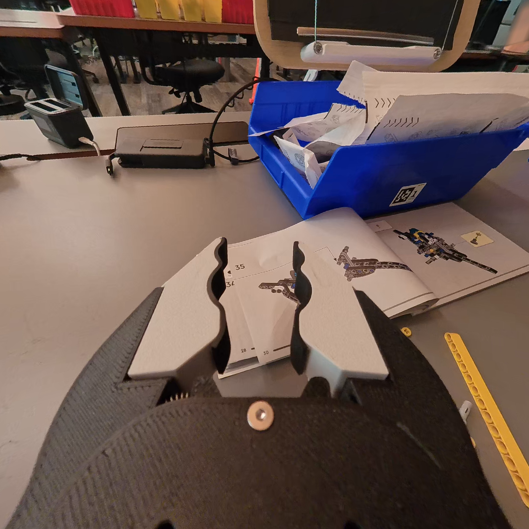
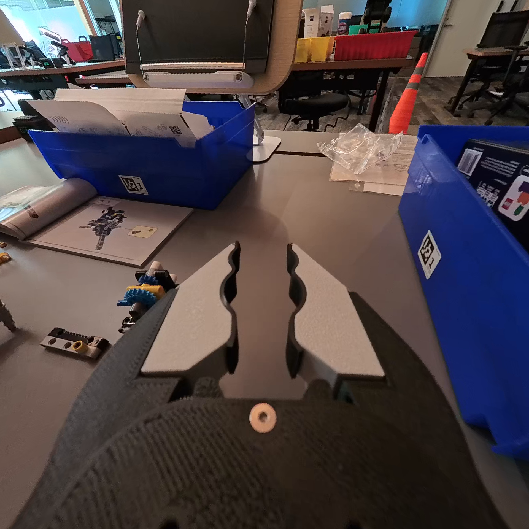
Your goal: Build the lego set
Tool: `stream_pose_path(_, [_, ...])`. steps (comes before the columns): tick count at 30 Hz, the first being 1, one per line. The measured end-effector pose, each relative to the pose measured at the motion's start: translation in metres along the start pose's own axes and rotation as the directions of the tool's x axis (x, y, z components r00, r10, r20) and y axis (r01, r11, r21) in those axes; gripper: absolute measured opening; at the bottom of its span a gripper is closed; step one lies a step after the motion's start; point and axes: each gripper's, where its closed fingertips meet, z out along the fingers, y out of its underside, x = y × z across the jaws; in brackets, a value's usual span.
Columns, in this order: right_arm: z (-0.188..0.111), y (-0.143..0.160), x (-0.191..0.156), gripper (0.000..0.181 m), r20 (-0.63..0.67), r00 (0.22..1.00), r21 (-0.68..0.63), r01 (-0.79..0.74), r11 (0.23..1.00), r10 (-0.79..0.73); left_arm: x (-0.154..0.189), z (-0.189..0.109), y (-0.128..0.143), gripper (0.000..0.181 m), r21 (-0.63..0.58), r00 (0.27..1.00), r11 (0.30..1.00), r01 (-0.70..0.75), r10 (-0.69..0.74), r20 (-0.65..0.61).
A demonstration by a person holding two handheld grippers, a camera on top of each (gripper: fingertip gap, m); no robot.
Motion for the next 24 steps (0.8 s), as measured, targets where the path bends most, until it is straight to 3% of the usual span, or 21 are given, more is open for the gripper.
stream_pose_path(24, [0.0016, 0.0006, 0.0005, 0.031, -0.013, 1.000, -0.006, 0.005, 1.000, -0.005, -0.0018, -0.0009, -0.0012, 0.044, 0.010, 1.000, 1.000, 0.023, -0.023, -0.007])
